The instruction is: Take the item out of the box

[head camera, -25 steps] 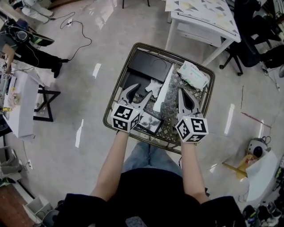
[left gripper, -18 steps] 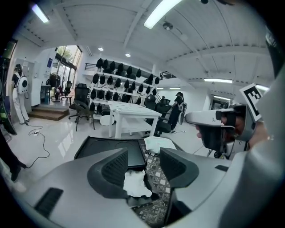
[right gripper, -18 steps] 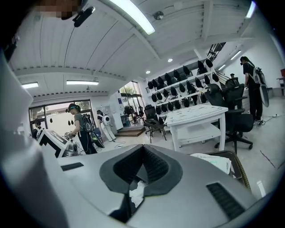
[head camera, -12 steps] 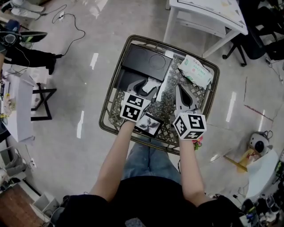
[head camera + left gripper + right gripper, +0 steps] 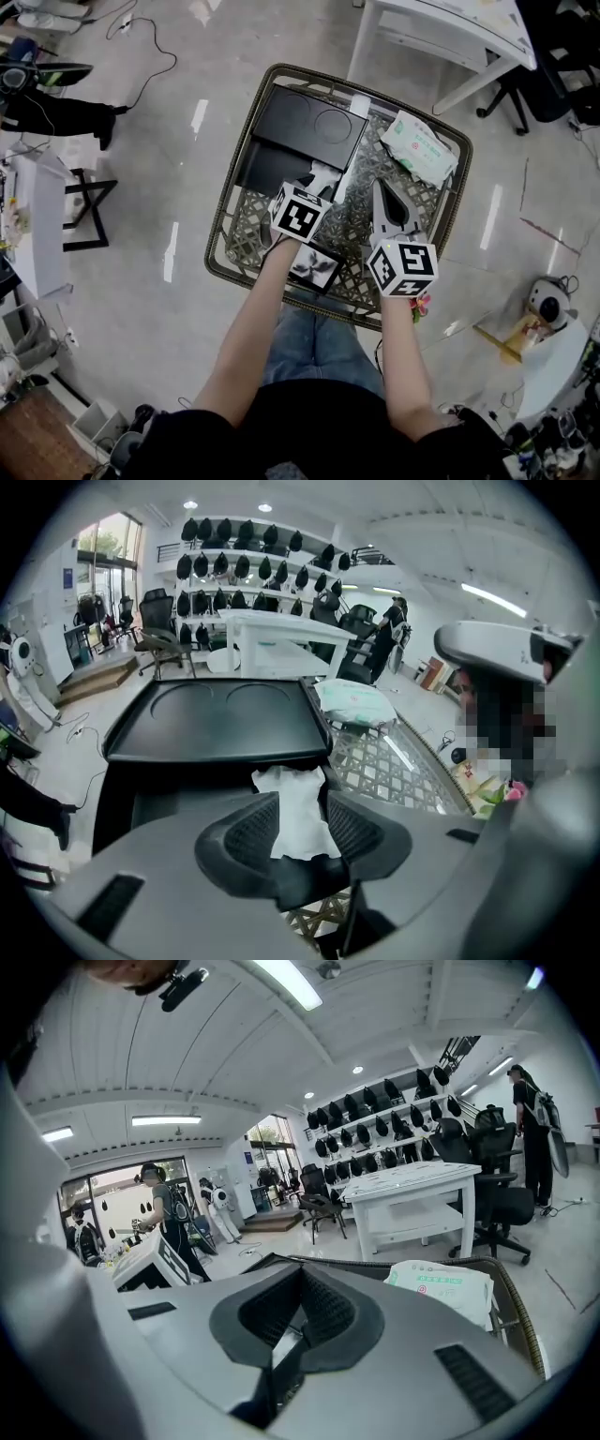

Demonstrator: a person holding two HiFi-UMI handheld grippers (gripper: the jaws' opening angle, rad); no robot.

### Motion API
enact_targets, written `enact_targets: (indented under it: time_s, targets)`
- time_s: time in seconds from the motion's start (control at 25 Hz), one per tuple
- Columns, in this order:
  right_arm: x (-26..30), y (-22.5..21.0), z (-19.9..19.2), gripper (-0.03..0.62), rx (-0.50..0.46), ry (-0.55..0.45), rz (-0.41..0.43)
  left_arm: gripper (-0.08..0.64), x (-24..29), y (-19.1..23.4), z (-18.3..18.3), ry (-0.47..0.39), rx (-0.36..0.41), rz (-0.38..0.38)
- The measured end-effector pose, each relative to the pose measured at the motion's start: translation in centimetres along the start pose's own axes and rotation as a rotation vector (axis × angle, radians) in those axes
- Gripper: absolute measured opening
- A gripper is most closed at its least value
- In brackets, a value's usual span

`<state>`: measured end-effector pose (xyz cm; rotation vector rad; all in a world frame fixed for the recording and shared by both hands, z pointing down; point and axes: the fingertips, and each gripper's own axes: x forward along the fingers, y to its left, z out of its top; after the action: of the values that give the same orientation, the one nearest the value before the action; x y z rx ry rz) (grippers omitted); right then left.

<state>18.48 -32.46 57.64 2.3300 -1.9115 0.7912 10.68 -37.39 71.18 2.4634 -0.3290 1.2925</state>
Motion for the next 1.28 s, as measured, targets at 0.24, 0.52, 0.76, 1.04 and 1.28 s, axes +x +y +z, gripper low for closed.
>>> enact_targets:
  time_s: [0.24,0.52,0.76,1.04,1.28]
  targets:
    - [0.1,-0.6,-0.1,0.003,0.009,0.004,-0.002,0.147,2.0,-0.1,-1.1,0.111,-0.006,-0.020]
    - [0.2,-1.3,-0.5,0.003,0.013,0.007,-0.012,0.092,3.2,0.1,-1.9,0.195,0.019,0.001]
    - [0.1,-1.4,-0.8,0.003,0.017,0.010,-0.013,0.054,3.4,0.2,-2.2,0.222,0.048,0.023]
    - [-0.1,-1.4,-0.7,0.003,0.020,0.009,-0.014,0.032,3.1,0.4,-2.1,0.212,0.046,0.034]
    - [-0.3,-1.3,-0.6,0.003,0.021,0.010,-0.015,0.026,2.6,0.5,-1.7,0.208,0.043,0.031]
